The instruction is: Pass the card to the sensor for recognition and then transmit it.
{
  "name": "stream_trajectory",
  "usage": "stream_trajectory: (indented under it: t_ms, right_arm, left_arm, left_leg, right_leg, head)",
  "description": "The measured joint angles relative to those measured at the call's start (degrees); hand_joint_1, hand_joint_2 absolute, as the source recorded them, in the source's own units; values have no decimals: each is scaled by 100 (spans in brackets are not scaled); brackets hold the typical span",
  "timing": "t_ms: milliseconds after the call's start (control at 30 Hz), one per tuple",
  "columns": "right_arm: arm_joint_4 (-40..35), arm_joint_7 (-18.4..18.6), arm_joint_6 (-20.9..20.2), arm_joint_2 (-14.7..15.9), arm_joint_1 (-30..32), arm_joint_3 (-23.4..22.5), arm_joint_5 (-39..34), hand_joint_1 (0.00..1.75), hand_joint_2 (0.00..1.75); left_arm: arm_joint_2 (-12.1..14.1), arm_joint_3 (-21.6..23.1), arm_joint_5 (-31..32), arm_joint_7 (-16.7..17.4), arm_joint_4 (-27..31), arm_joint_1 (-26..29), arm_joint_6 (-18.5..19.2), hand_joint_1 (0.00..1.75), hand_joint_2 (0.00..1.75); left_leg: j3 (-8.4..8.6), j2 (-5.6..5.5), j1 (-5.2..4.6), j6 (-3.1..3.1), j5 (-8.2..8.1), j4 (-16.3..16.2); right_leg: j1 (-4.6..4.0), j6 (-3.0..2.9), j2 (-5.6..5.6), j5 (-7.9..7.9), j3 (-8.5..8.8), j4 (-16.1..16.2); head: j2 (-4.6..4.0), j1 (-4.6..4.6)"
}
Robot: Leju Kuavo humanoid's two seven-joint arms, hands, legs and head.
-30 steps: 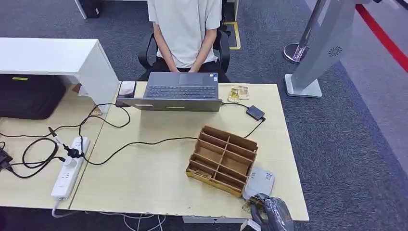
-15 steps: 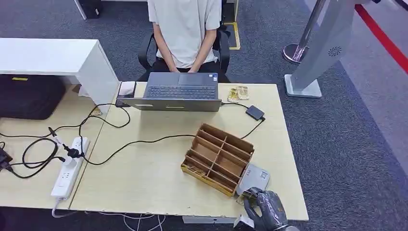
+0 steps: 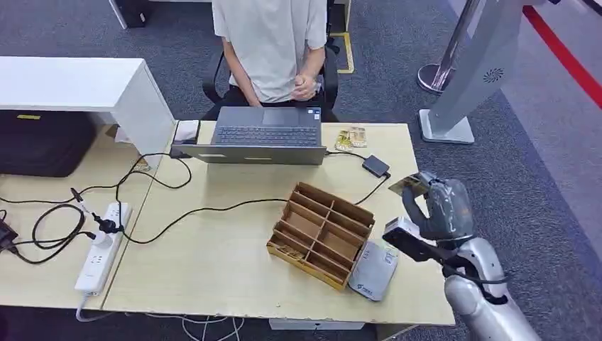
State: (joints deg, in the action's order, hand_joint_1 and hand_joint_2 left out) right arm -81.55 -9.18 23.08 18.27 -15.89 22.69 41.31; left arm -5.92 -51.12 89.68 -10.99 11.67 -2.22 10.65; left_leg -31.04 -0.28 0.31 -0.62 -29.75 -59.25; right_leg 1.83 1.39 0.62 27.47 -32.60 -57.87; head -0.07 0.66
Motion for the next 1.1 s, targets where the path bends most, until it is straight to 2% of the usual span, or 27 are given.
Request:
stream_trajectory:
  t_ms: [167,300,467,567,700,733,833,933,1100]
  right_arm:
    - [125,245,-190,2,-800,42,94,175,175]
    - [678,630,-295,-138,-1741,322,442,175,175]
    - [1906,1190,-269,-611,-2891,791,1097,175,175]
    - [2766,1327,-164,-925,-3510,966,1215,175,175]
    - [3573,1346,-59,-1276,-3932,1064,1233,175,175]
    - [3712,1313,-26,-1351,-3984,1071,1239,0,175]
    - [4013,1213,68,-1491,-4053,1104,1246,0,175]
    - [4166,1066,121,-1521,-4053,1163,1230,0,175]
    - [4253,1023,228,-1517,-3989,1215,1276,0,175]
  left_arm:
    - [20,212,0,-46,0,2,13,0,175]
    - [37,485,0,-68,0,-11,17,0,175]
    - [48,922,0,-188,0,-17,22,0,175]
    - [55,1121,0,-184,0,-21,24,0,175]
    - [59,1248,-4,-162,0,-23,52,0,175]
    - [63,1261,-11,-162,0,-22,63,0,175]
    - [52,1287,-77,-78,0,-22,76,0,175]
    - [-94,1285,-122,160,0,-18,-151,0,175]
    - [4,1287,-127,-79,0,-12,173,0,175]
  left_leg:
    - [-9,-5,2,1,1,1]
    - [-2,8,2,2,1,1]
    - [-1,-1,3,12,12,1]
    - [2,-1,4,13,13,1]
    - [-3,-12,7,16,15,1]
    - [-3,-11,7,16,15,1]
    - [-4,-11,7,16,14,0]
    - [-4,-11,2,15,14,-1]
    - [-3,-13,3,16,14,-1]
  right_leg:
    - [-1,-1,-4,0,0,-5]
    - [-1,-2,9,-1,-3,-9]
    - [-1,-3,3,-2,-3,-15]
    - [-2,-4,3,-3,-4,-16]
    - [-3,-4,-6,-3,-4,-16]
    - [-3,-4,-6,-3,-4,-16]
    - [-3,-4,-6,-3,-4,-15]
    - [-1,-4,-5,-3,-5,-11]
    - [-2,-4,-7,-2,-8,-10]
  head:
    - [0,0]
    - [0,-2]
    - [0,-2]
    - [0,2]
    - [0,0]
    - [0,-2]
    - [0,-2]
    - [0,-2]
    - [0,0]
